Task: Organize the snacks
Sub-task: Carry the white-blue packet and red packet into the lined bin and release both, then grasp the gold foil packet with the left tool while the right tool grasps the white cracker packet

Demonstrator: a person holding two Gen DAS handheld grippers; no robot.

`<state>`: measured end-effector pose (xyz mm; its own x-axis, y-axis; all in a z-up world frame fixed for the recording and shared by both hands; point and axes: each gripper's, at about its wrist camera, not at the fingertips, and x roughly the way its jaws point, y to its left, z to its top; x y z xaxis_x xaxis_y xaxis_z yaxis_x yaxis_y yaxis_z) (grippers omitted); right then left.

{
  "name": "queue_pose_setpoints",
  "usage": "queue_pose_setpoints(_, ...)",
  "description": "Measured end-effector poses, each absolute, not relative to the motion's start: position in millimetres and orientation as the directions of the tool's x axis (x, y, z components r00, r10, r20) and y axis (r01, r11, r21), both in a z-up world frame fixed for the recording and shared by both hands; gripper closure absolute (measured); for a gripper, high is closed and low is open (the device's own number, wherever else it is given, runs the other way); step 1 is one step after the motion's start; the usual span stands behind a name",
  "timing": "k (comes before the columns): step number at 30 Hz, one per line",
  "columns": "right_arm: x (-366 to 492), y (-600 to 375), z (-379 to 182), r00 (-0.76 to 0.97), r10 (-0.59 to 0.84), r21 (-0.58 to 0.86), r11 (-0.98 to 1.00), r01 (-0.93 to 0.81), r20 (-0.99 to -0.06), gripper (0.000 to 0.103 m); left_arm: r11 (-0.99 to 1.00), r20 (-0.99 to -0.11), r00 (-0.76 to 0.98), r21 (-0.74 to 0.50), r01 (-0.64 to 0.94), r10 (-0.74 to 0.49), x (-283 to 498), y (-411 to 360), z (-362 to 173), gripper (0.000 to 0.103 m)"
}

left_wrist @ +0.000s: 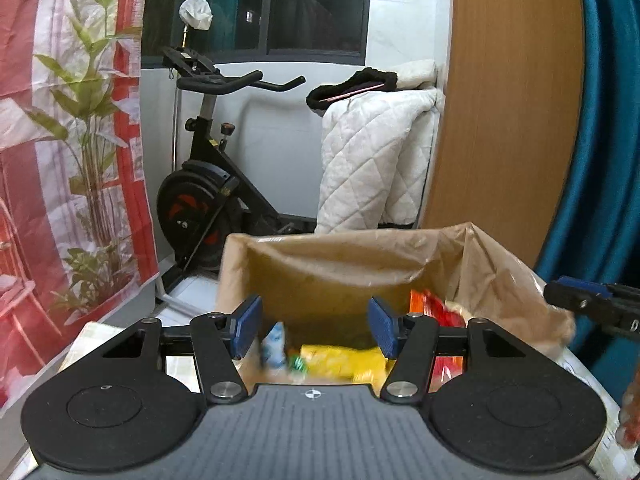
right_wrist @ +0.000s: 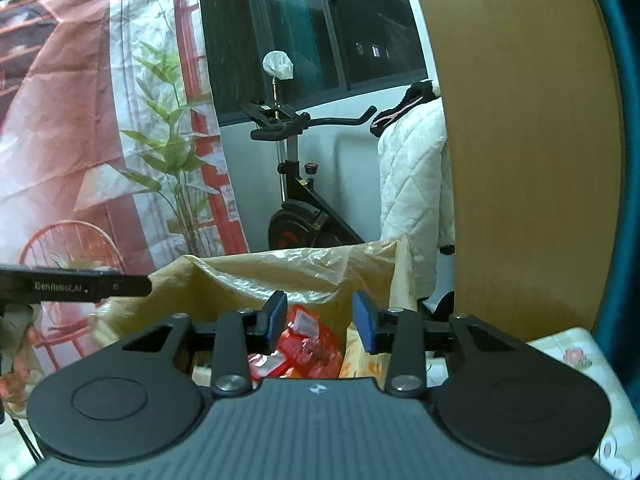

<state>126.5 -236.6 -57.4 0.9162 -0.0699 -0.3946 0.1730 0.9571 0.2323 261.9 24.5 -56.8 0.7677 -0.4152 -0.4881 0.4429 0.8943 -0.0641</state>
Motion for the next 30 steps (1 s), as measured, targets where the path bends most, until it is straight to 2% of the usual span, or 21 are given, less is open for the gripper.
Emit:
queue_pose_setpoints(7, 75, -218, -56, 0.912, -0.039, 0.25, 0.956, 0.153, -0.408, 0.057, 0.89, -0.517, 0.743, -0.089, 0.447, -0.425, 212, 72, -62, 0.042)
queue_pose_setpoints(12, 47, -198, -76, 0.881, -0.019, 0.246, 0.957, 0.153, -0.473, 0.053, 0.885, -0.564, 0.705, -0.111, 0.452, -0.431, 182, 88, -86, 0.042)
queue_pose_setpoints(18, 21, -192, -111, 0.812, -0.048, 0.247, 0.941, 0.232, -0.581, 0.051, 0.882, -0.611, 0.661, -0.146, 0.447, -0.436, 165, 94, -117, 0.042)
queue_pose_setpoints(22, 6, -190, -127, 0.778, -0.055, 0.233, 0.939, 0.254, -0.626, 0.032, 0.881, -0.632, 0.642, -0.149, 0.45, -0.435, 164, 97, -130, 0.042)
queue_pose_setpoints(26, 1, -174, -143, 0.728, -0.028, 0.182, 0.961, 0.208, -0.685, 0.024, 0.883, -0.651, 0.627, -0.155, 0.442, -0.428, 161, 100, -140, 0.042)
queue_pose_setpoints(30, 1, -156, -174, 0.626, -0.001, 0.129, 0.978, 0.162, -0.78, 0.023, 0.879, -0.672, 0.602, -0.161, 0.449, -0.431, 152, 100, -151, 0.042)
